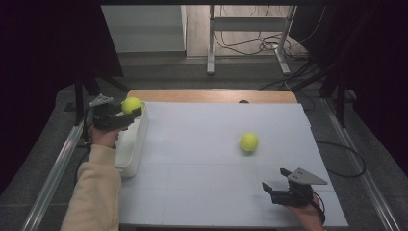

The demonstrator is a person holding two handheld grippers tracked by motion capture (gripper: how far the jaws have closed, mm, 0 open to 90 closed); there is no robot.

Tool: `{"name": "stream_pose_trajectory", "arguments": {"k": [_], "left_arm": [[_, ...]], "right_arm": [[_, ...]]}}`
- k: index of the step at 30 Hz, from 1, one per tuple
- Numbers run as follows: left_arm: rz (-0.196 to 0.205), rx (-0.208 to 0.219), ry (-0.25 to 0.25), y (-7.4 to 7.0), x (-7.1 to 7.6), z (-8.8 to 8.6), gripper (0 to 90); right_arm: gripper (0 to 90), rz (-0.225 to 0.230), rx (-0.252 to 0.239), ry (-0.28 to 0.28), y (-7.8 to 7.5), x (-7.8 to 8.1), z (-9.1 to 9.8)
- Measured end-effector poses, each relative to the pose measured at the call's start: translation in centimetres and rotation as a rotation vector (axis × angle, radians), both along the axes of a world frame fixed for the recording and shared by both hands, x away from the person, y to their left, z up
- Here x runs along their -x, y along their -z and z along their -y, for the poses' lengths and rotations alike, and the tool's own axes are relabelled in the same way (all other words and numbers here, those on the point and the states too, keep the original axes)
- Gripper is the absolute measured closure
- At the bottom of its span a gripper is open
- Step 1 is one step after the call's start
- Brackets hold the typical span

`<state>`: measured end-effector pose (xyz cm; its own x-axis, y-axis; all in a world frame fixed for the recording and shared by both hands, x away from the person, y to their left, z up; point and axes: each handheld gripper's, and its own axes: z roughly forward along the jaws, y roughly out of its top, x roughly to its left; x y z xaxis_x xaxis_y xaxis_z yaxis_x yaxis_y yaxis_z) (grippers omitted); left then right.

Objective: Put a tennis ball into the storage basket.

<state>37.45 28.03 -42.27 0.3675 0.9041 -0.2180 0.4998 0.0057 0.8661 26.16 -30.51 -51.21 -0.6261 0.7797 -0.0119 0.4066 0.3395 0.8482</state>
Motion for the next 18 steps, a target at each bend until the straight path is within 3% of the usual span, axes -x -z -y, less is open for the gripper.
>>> {"name": "stream_pose_trajectory", "arguments": {"k": [18], "left_arm": [[-0.056, -0.047, -0.039, 0.4, -1.1, -0.9, 26.2]], "right_arm": [[11.9, 0.001, 0.001, 0.0, 0.0, 0.0, 0.0]]}}
